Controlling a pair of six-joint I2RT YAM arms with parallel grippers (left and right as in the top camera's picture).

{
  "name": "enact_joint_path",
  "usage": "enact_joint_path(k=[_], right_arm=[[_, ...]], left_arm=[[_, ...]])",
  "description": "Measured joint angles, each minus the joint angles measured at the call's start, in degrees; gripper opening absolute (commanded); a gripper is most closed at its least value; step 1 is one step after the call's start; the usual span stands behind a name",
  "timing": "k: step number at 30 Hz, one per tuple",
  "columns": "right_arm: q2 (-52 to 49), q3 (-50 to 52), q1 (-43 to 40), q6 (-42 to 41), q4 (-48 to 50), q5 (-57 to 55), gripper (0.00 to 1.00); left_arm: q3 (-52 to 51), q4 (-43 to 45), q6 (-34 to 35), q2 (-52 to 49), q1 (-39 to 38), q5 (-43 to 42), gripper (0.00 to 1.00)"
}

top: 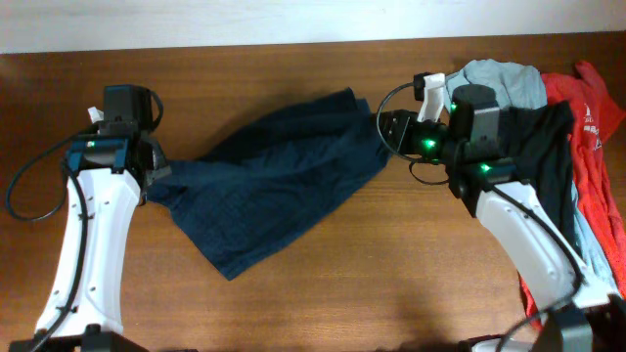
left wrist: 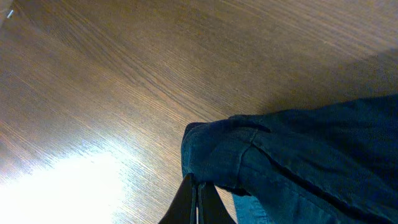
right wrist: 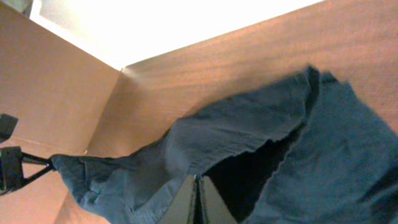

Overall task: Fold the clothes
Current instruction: 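Stretch the shorts between both grippers and lay them flat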

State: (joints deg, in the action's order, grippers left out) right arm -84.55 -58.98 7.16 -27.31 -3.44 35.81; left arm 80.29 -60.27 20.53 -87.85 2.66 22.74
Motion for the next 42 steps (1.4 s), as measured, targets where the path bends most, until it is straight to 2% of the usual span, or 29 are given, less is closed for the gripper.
enact_joint_path(k=[8, 13, 21, 26, 31, 35, 42], right_arm=[[3.02, 0.00, -1.16, 1.95, -1.20, -2.60, 0.04], [7.13, -0.48, -2.56, 2.29, -8.61, -3.65, 0.04], [25.44, -0.48, -2.73, 2.71, -16.50, -6.71, 0.04], [31.54, -0.50, -2.73, 2.95, -18.64, -7.32, 0.04], [28.22, -0.59, -2.75, 3.10, -18.23, -9.01, 0.04], [20.81, -0.79, -3.08, 3.13, -13.73, -10.38, 0.04], [1.81, -1.36, -3.32, 3.15, 7.67, -10.69, 0.04]], left_arm=[[-0.09, -1.79, -0.83, 1.36, 0.00, -1.20, 0.01], [-0.09, -2.93, -1.25, 3.85, 0.00, -1.55, 0.00], [-0.15, -4.31, -1.31, 3.98, -0.55, -3.41, 0.00], [-0.15, -4.02, -1.46, 5.68, -1.09, -5.40, 0.00], [-0.15, -0.15, -2.34, 7.52, -1.07, -5.38, 0.00], [-0.26, 8.33, -6.38, 7.28, -1.09, -6.95, 0.00], [-0.26, 14.34, -8.98, -0.98, -1.09, -7.37, 0.00]])
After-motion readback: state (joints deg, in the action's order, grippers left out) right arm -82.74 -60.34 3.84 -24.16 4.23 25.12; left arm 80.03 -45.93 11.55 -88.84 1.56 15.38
